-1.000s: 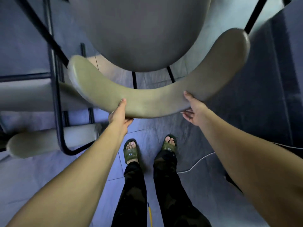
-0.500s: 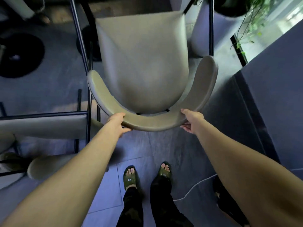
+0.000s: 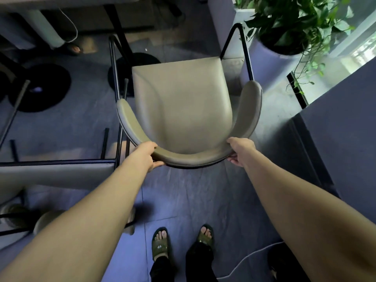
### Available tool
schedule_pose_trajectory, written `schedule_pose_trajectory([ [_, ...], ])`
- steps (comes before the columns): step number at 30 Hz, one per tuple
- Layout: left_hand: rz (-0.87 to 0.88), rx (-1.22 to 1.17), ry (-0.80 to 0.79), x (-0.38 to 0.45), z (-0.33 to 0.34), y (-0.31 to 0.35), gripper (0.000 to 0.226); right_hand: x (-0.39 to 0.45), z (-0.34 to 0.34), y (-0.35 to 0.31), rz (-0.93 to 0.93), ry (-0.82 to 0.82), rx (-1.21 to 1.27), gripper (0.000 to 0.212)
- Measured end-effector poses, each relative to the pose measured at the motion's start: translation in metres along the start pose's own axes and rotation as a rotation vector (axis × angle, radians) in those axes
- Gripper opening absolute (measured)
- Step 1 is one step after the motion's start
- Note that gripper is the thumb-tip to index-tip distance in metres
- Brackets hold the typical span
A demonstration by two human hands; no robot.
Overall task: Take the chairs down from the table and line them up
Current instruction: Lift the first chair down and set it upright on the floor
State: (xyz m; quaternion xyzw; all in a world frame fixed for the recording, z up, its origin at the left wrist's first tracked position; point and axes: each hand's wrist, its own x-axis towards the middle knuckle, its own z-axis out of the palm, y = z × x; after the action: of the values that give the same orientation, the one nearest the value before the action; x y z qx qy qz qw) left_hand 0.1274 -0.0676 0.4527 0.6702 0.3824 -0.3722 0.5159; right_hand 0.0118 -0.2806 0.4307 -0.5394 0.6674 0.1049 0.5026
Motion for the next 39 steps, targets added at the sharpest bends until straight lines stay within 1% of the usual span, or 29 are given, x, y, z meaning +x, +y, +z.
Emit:
schedule_pose_trajectory([
  [3, 0.020, 0.045, 0.018, 0.004, 0.006, 0.023, 0.036, 0.007, 0.006, -0.023, -0.028, 0.000, 0.004, 0.025],
  [6, 0.032, 0.062, 0.017, 0.008, 0.012, 0.043, 0.042, 0.011, 0.011, -0.042, -0.058, 0.020, -0.013, 0.015],
  [9, 0.036, 0.055, 0.012, 0.010, 0.017, 0.062, 0.043, 0.012, 0.017, -0.064, -0.094, 0.039, -0.031, 0.014],
  [13, 0.037, 0.072, 0.006, 0.016, 0.022, 0.089, 0.045, 0.019, 0.026, -0.090, -0.126, 0.059, -0.058, 0.022],
  [18, 0.030, 0.083, 0.005, 0.029, 0.031, 0.118, 0.045, 0.028, 0.034, -0.119, -0.139, 0.082, -0.068, 0.020],
  [26, -0.008, 0.108, -0.013, 0.039, 0.038, 0.132, 0.043, 0.033, 0.035, -0.132, -0.089, 0.105, -0.113, 0.016],
  [30, -0.018, 0.103, -0.015, 0.043, 0.037, 0.135, 0.043, 0.041, 0.037, -0.132, -0.113, 0.118, -0.127, 0.023],
  [32, -0.010, 0.068, -0.037, 0.037, 0.036, 0.135, 0.044, 0.044, 0.036, -0.131, -0.128, 0.119, -0.126, 0.030],
  [35, 0.012, -0.023, -0.094, 0.029, 0.025, 0.127, 0.049, 0.038, 0.032, -0.131, -0.136, 0.070, -0.129, 0.041],
  [36, 0.003, -0.041, -0.123, 0.026, 0.019, 0.121, 0.051, 0.030, 0.030, -0.126, -0.114, 0.020, -0.130, 0.050],
  [38, 0.004, -0.028, -0.198, 0.017, 0.000, 0.103, 0.053, 0.003, 0.030, -0.109, -0.058, -0.161, -0.162, 0.069],
  [39, 0.016, -0.021, -0.232, 0.013, -0.013, 0.092, 0.054, -0.014, 0.034, -0.096, -0.040, -0.258, -0.181, 0.072],
])
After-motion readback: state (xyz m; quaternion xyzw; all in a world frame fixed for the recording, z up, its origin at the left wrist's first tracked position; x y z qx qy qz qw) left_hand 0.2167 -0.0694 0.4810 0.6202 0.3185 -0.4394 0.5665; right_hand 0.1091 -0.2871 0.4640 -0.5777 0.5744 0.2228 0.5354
